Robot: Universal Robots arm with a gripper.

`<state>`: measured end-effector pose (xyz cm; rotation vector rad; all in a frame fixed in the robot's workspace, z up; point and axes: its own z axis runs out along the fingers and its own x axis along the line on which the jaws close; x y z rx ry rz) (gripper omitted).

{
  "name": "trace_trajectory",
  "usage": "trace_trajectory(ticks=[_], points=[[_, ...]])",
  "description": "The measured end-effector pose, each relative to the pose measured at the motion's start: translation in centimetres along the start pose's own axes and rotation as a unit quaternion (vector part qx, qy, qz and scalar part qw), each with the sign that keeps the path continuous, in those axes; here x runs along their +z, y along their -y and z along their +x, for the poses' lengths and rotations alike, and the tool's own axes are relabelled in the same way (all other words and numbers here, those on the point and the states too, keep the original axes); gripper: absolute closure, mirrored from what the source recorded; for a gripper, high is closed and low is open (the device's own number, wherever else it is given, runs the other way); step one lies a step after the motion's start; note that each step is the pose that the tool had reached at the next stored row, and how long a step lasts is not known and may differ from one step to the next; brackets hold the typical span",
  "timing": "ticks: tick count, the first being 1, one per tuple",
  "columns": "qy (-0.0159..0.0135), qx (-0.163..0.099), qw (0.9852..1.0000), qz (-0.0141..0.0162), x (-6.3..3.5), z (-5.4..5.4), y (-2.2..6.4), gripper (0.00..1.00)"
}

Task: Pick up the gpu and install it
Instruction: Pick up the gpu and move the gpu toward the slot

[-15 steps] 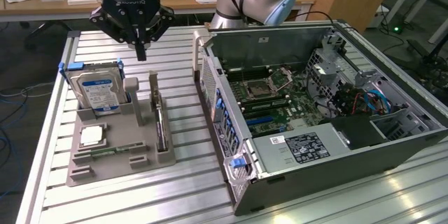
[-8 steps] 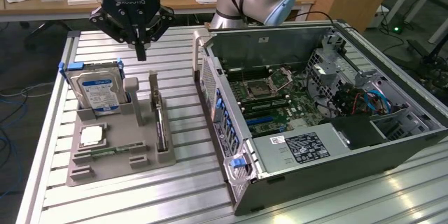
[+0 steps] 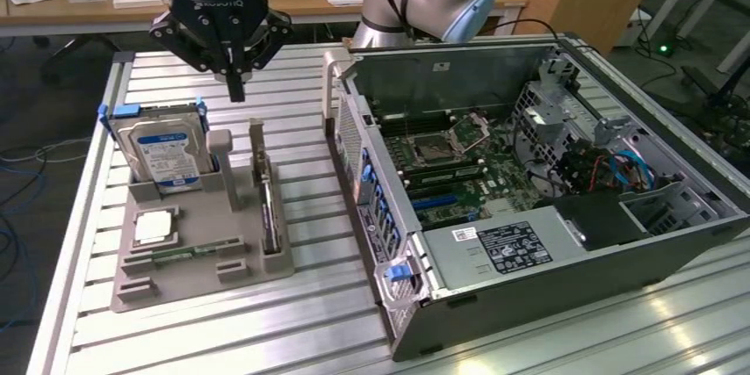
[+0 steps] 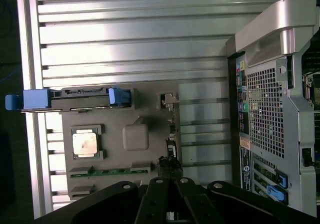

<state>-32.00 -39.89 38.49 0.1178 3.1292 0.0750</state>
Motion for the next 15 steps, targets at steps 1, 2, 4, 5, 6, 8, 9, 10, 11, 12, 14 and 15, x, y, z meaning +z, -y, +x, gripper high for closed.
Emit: trace_trajectory(ticks=[1, 2, 4, 5, 6, 8, 9, 10, 11, 12, 14, 15], points=[[0.0000, 0.000, 1.0000, 0.0000, 0.00, 0.00, 0.00, 0.83], [0.0000, 0.000, 1.0000, 0.0000, 0.00, 0.00, 0.00, 0.83], [0.0000, 0.000, 1.0000, 0.0000, 0.00, 0.00, 0.00, 0.76], [0.0000, 0.000, 1.0000, 0.0000, 0.00, 0.00, 0.00, 0.71], [0.0000, 0.000, 1.0000, 0.0000, 0.00, 0.00, 0.00, 0.71], [0.0000, 0.000, 1.0000, 0.0000, 0.00, 0.01, 0.00, 0.59], [0.0000, 0.000, 1.0000, 0.0000, 0.00, 0.01, 0.00, 0.53], [0.0000, 0.000, 1.0000, 0.0000, 0.00, 0.01, 0.00, 0.53], [0.0000, 0.000, 1.0000, 0.0000, 0.00, 0.01, 0.00, 0.53], [0.0000, 0.000, 1.0000, 0.0000, 0.00, 0.01, 0.00, 0.47], [-0.0001, 0.000, 1.0000, 0.0001, 0.03, 0.01, 0.00, 0.36], [-0.0004, -0.002, 1.0000, 0.0005, 0.06, 0.01, 0.00, 0.36]])
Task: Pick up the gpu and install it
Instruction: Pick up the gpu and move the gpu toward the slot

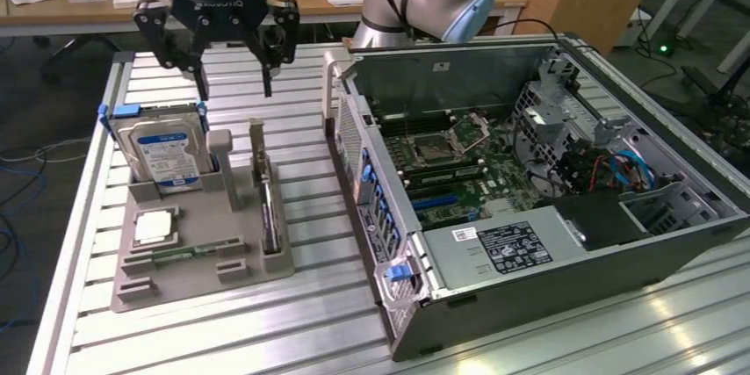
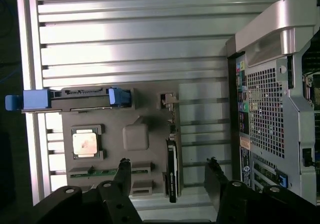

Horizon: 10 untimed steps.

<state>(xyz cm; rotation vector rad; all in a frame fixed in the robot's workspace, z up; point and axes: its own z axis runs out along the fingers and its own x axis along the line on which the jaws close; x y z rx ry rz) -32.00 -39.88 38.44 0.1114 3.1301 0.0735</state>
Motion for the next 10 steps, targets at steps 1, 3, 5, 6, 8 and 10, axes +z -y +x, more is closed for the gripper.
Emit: trace_trajectory(ticks=[1, 3, 5, 6, 8, 10], points=[[-0.0001, -0.002, 1.0000, 0.0020, 0.06, 0.0, 0.00, 0.29], [-0.0006, -0.007, 0.9999, 0.0082, 0.15, 0.0, 0.01, 0.29], [-0.0013, -0.013, 0.9998, 0.0116, 0.31, 0.0, 0.04, 0.29], [-0.0015, -0.016, 0.9998, 0.0124, 0.47, 0.0, 0.05, 0.29], [-0.0015, -0.019, 0.9997, 0.0125, 0.84, 0.0, 0.06, 0.29], [-0.0015, -0.020, 0.9997, 0.0125, 1.19, 0.0, 0.07, 0.29]])
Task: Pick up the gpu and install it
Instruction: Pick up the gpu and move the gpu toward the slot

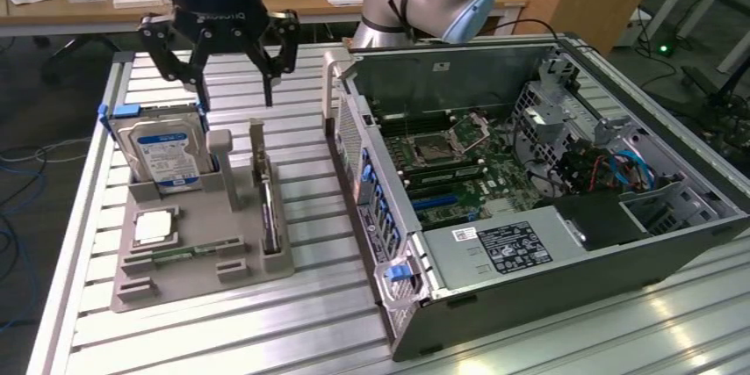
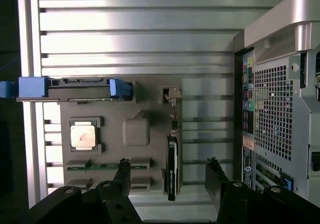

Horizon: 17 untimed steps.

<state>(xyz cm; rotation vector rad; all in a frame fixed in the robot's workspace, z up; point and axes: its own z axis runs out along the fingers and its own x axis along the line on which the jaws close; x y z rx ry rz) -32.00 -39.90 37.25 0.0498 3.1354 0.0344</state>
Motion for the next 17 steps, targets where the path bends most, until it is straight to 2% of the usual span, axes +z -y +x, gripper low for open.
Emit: trace_trajectory(ticks=[7, 14, 17], points=[[0.0000, -0.005, 1.0000, -0.0001, 1.04, 0.0, 0.73, 0.29], [0.0000, -0.010, 1.0000, -0.0001, 2.30, 0.0, 0.98, 0.29], [0.0011, -0.001, 1.0000, -0.0001, 2.85, 0.0, 1.03, 0.29]])
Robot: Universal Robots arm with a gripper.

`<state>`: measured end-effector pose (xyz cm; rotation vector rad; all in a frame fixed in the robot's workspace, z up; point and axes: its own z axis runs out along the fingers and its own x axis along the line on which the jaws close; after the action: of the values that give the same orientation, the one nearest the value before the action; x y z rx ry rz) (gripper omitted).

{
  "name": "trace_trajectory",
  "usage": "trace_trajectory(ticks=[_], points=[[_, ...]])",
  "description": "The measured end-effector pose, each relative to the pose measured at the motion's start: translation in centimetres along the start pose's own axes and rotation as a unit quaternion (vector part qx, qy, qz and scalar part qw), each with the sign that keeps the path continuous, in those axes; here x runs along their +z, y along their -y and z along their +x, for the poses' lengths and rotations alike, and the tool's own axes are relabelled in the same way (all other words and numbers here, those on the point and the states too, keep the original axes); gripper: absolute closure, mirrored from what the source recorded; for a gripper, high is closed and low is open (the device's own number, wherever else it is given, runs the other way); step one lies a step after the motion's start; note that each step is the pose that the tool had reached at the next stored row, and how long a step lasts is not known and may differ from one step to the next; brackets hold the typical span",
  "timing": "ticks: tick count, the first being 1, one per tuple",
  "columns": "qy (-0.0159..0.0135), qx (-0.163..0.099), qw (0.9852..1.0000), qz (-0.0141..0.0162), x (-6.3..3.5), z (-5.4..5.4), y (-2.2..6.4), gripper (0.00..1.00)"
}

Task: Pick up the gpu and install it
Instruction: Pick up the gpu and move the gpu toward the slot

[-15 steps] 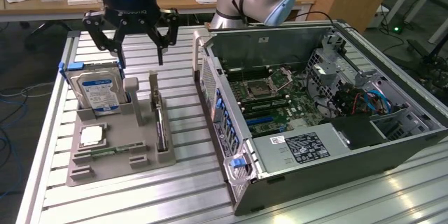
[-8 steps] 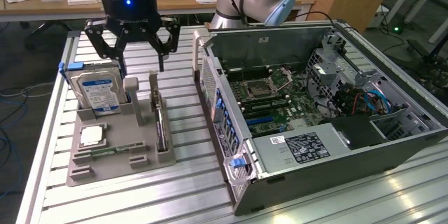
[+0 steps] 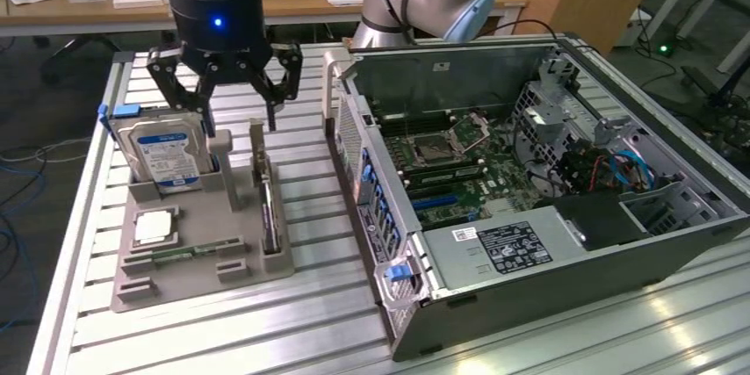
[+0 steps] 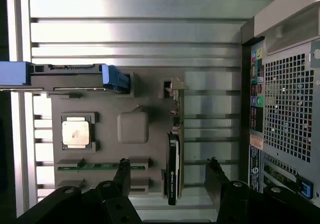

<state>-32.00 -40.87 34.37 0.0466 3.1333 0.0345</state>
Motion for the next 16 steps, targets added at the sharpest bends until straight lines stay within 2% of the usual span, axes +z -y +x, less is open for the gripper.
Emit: trace_trajectory(ticks=[5, 9, 16], points=[[0.0002, 0.008, 1.0000, 0.0002, 0.80, 0.0, 0.07, 0.29], [0.0002, 0.005, 1.0000, 0.0002, 1.52, 0.0, 0.53, 0.29], [-0.0005, -0.017, 0.9999, 0.0000, 2.74, 0.0, 0.78, 0.29]])
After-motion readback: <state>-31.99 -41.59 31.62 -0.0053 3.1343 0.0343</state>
